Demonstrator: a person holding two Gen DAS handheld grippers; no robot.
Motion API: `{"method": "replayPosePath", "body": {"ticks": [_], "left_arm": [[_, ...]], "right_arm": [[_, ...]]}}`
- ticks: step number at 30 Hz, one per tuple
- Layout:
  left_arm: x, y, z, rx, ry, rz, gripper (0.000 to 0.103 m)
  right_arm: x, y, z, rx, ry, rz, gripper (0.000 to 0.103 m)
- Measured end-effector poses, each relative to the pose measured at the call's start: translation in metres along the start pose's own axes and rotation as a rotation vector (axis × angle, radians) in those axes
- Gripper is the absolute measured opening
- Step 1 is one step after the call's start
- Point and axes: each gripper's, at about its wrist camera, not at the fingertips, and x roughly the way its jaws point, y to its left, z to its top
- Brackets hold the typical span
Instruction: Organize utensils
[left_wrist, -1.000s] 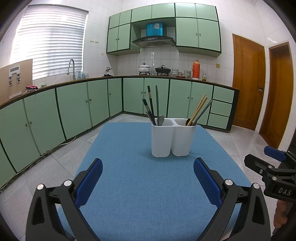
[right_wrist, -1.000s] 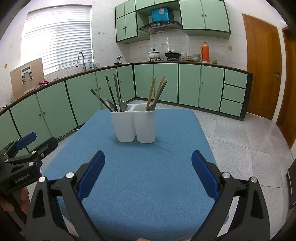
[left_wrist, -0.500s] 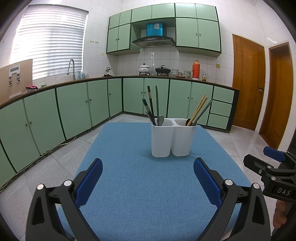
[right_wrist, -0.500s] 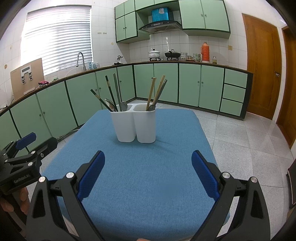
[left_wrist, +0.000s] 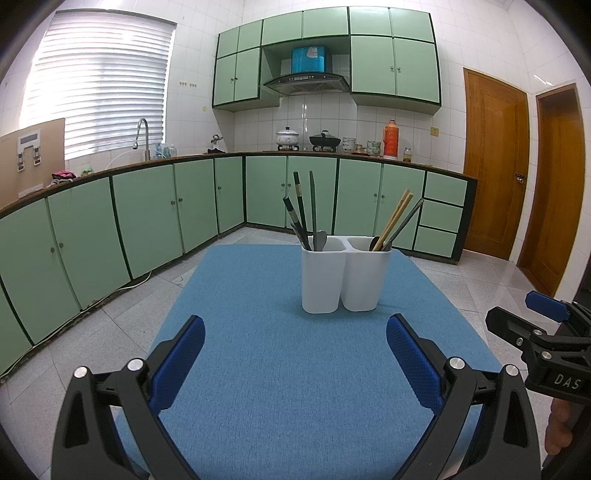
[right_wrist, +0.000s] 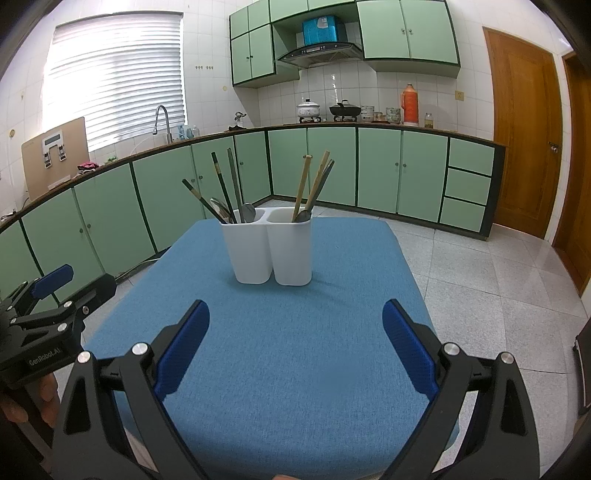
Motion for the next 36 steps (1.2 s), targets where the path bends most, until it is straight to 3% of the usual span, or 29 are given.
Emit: {"method": "replayPosePath", "body": {"ticks": [36], "left_arm": [[-0.0016,-0.0023,-0.0009,0.001,-0.006,0.004,0.097]], "right_arm": [[0.0015,0.0034,0.0,-0.001,-0.003,0.005,0.092]]}}
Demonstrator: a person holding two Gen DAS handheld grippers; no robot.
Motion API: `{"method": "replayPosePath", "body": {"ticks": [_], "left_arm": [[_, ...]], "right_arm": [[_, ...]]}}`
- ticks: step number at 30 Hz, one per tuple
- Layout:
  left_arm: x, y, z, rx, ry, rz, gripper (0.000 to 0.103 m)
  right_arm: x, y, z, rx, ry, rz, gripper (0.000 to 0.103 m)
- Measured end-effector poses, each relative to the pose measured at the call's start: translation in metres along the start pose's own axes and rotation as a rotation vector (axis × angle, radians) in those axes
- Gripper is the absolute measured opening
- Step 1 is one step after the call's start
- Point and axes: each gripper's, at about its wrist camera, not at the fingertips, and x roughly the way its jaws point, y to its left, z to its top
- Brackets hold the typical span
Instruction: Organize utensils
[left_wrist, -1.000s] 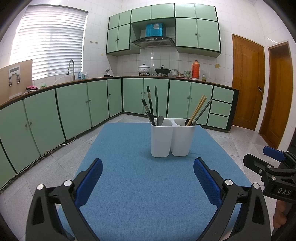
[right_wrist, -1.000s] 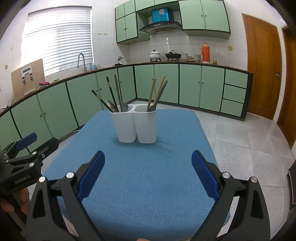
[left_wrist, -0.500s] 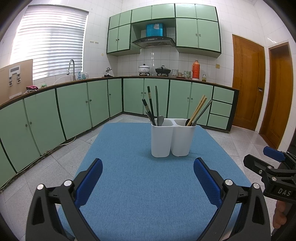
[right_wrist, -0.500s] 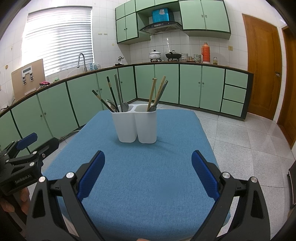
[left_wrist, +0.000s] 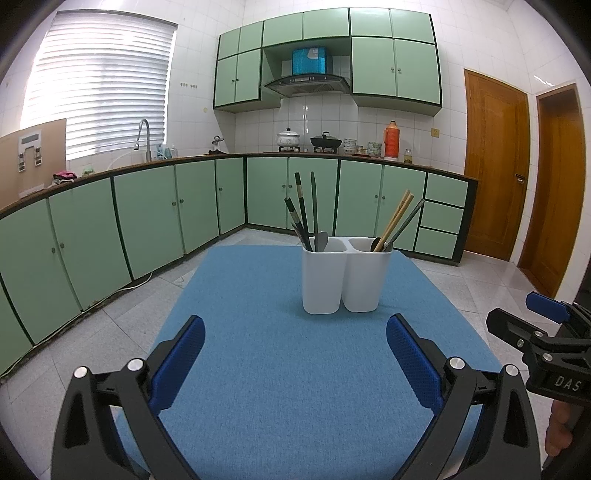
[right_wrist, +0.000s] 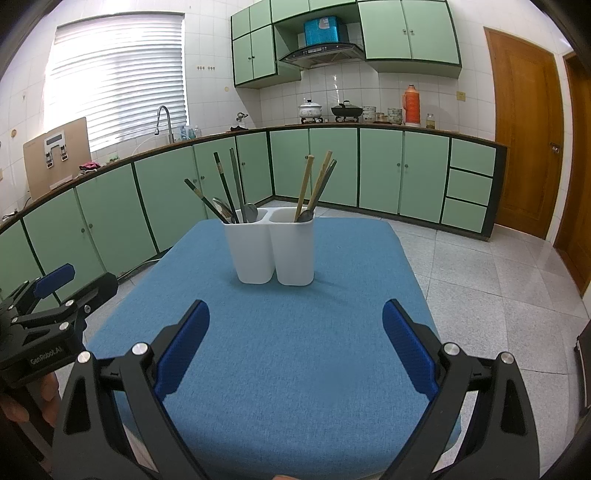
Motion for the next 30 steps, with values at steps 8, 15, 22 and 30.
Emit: {"method": "replayPosePath", "body": {"ticks": [8,15,22,30], "left_arm": [[-0.0009,-0.0019,0.001,-0.003,-0.001,-0.001,0.097],[0.0001,-0.0023,0.0013,-0.006,0.002,-0.001,0.097],[0.0002,-0.0002,0.0014,-0.008,0.0,-0.001,0.097],[-0.0003,-0.001,0.0013,-0.004,-0.006,-0.001,0.097]], "right_arm": [[0.0005,0.0004,-0.0003,0.0,0.001,-0.001,0.092],[0.001,0.0,-0.0003,-0.001,0.002,0.0,0.092],[0.0022,-0.001,0.0017,-0.002,0.001,0.002,0.092],[0.0025,-0.0018,0.0019,-0.001,-0.004,0.003,0.092]]}}
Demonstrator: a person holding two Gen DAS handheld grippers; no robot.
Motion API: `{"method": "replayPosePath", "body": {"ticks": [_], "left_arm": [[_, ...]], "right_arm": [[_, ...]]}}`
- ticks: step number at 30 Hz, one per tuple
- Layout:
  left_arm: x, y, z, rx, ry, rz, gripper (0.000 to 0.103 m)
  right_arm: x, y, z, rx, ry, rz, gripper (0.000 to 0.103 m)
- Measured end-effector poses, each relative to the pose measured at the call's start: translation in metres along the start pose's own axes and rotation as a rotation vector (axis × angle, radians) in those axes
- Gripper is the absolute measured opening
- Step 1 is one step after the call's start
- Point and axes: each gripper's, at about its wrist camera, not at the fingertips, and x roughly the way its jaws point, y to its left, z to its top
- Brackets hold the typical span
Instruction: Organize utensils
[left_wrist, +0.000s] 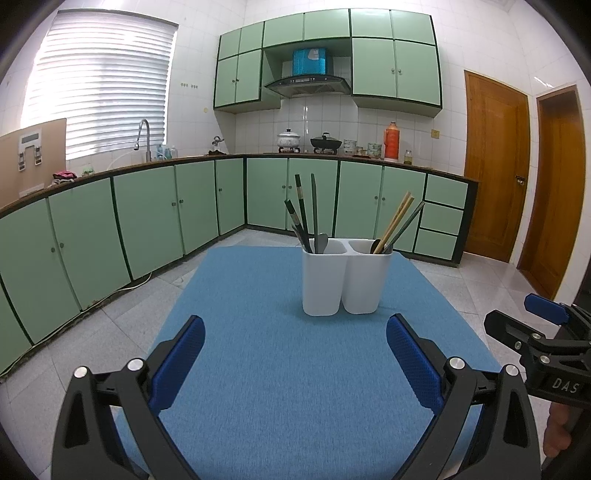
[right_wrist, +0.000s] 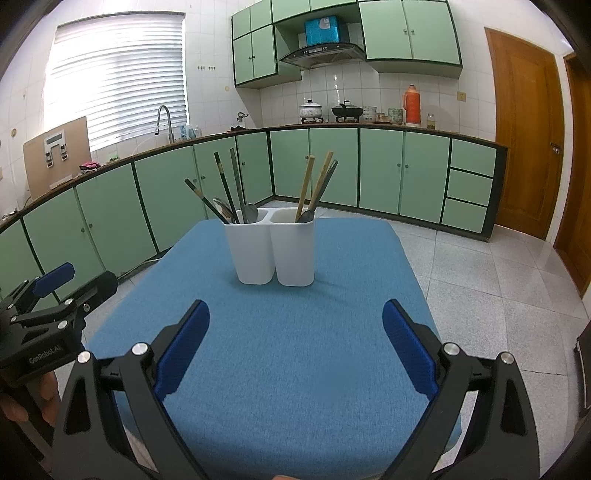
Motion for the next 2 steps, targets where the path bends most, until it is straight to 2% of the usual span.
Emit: {"method": "replayPosePath", "body": {"ticks": [2], "left_arm": [[-0.0004,-0.0003,0.0002,0.0,-0.002,0.0,0.097]], "right_arm": [[-0.001,-0.0005,0.0004,0.001,-0.002,0.0,0.092]]}}
